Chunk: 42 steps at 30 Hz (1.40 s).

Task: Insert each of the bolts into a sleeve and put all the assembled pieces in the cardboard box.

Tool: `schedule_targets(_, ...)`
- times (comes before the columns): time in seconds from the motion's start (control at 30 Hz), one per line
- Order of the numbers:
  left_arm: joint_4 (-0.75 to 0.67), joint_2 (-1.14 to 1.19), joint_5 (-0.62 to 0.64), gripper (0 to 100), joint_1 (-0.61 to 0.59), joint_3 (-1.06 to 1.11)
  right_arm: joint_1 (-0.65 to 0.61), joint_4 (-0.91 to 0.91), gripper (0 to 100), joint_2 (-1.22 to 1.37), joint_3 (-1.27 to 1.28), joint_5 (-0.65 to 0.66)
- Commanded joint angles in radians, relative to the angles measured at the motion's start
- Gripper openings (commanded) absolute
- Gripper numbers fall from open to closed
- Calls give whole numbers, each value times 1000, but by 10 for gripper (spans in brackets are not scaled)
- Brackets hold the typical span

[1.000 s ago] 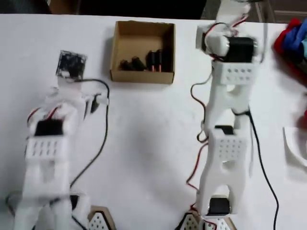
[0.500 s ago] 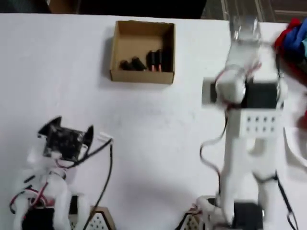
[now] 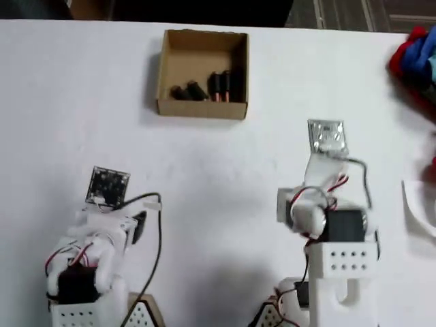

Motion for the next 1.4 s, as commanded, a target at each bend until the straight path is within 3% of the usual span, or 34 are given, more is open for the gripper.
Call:
schedule_targets(0.0,5,-15,138,282,-8,44,-1,-177,183,-134,221,3)
schedule_targets(0.23,-49,-9,328,283,-6,197,-2,-314,183,-472,605,2)
schedule_targets(0.33,-48,-9,334,283,-6,199,-2,-312,183,-650,766,2)
schedule_targets(0.43,-48,-9,334,283,-6,199,-4,-183,180,-765,761,2)
schedule_targets(0.5,-48,-9,336,283,-5,199,-4,-84,181,-757,760,3)
schedule_targets(1.37,-48,-9,338,282,-5,199,-8,-110,180,-727,760,3)
